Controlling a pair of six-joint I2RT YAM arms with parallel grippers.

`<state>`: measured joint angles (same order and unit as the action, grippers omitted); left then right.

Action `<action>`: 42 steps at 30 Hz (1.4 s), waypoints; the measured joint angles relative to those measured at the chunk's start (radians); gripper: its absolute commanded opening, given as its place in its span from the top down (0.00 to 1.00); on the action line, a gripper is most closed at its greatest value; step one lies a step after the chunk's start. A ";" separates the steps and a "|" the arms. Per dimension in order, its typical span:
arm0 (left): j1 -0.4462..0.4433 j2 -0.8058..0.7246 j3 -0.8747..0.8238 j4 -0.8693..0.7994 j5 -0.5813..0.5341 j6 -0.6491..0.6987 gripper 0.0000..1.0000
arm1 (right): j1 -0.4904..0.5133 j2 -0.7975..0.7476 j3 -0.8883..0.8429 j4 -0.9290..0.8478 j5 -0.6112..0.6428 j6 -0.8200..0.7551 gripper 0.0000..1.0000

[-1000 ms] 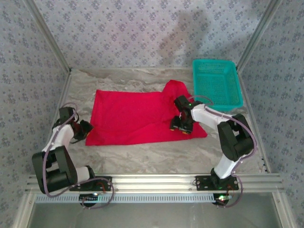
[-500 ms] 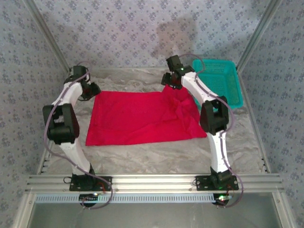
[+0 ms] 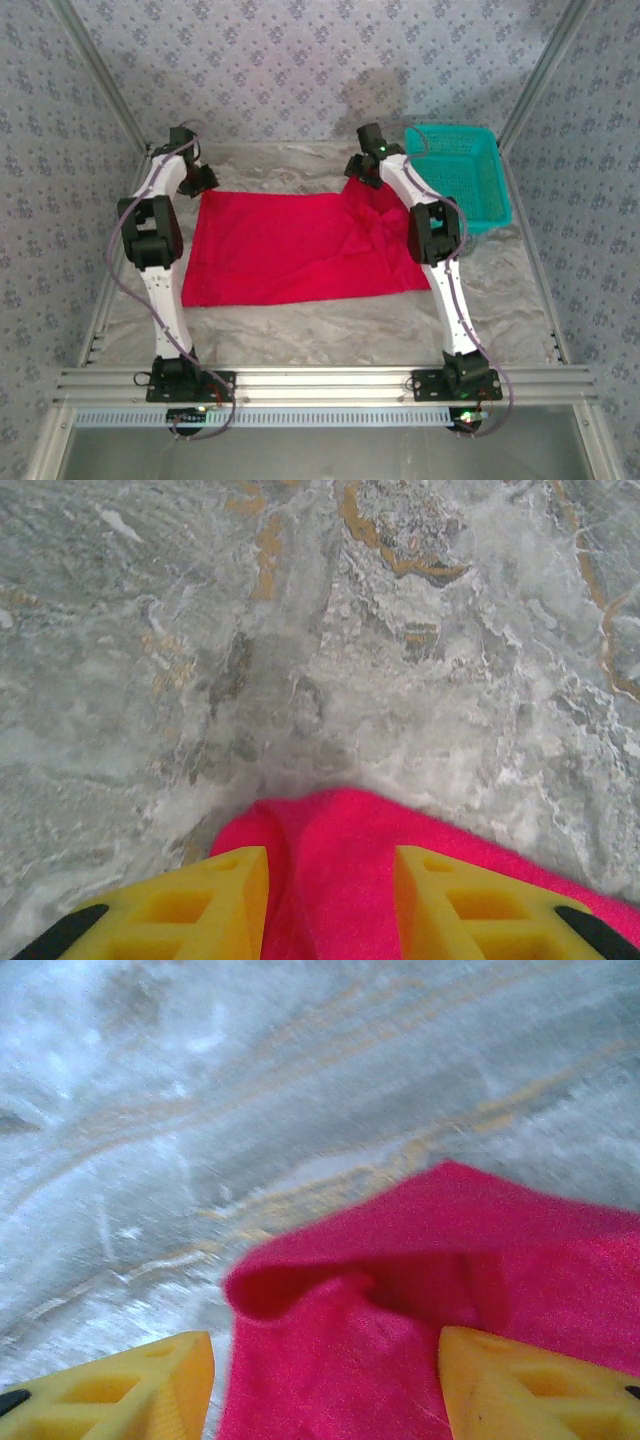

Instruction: Fold the inside-out t-shirt

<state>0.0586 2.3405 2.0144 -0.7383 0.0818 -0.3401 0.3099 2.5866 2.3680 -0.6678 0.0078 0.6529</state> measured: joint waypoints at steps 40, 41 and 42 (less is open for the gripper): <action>0.212 0.148 0.203 0.131 0.779 -0.237 1.00 | -0.067 -0.109 0.056 0.144 -0.134 0.079 1.00; 0.212 0.148 0.214 0.129 0.789 -0.232 1.00 | -0.067 -0.116 0.044 0.143 -0.139 0.073 1.00; 0.212 0.147 0.218 0.129 0.796 -0.225 1.00 | -0.068 -0.124 0.029 0.142 -0.146 0.068 1.00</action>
<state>0.2710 2.4874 2.2326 -0.6090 0.8776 -0.5655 0.2424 2.4626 2.3970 -0.5255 -0.1383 0.7212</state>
